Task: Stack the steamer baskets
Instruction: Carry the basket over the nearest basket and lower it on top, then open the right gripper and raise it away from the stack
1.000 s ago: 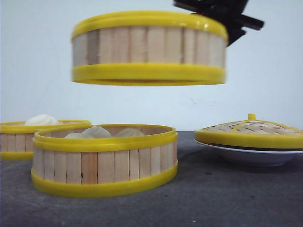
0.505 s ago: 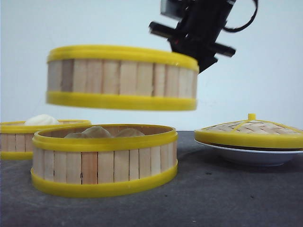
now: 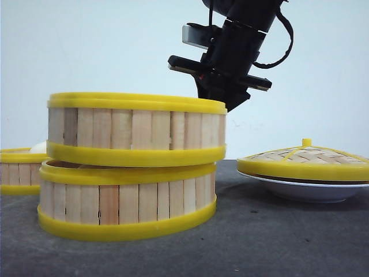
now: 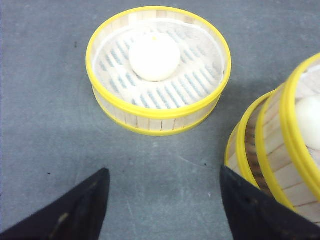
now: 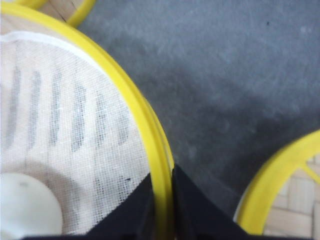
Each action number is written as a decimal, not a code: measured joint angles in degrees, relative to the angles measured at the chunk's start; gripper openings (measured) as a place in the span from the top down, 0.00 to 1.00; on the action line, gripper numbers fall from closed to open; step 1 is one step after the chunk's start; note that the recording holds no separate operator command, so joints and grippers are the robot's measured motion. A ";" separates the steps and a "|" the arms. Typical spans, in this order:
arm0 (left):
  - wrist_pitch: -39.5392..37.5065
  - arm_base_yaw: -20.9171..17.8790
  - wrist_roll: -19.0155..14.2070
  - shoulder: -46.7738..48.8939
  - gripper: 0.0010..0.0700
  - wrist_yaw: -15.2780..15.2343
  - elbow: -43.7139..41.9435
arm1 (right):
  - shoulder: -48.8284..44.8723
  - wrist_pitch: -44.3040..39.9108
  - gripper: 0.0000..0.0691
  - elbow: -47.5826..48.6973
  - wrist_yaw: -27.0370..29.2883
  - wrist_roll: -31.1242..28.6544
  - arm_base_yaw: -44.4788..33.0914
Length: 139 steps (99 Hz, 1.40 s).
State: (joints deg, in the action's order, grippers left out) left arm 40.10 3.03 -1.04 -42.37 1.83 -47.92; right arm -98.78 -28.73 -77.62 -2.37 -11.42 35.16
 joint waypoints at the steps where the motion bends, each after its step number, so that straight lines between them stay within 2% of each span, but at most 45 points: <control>1: 0.00 0.00 -0.02 0.00 0.40 0.00 0.00 | -0.02 0.15 0.97 0.00 0.00 0.00 0.02; 139: 0.02 0.00 0.00 0.00 0.40 -0.02 0.00 | -3.69 5.40 0.97 -0.22 0.00 -0.31 0.59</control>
State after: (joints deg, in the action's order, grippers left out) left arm 40.12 3.03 -1.04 -42.37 1.80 -47.92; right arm -102.48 -23.33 -77.84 -2.37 -11.73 35.75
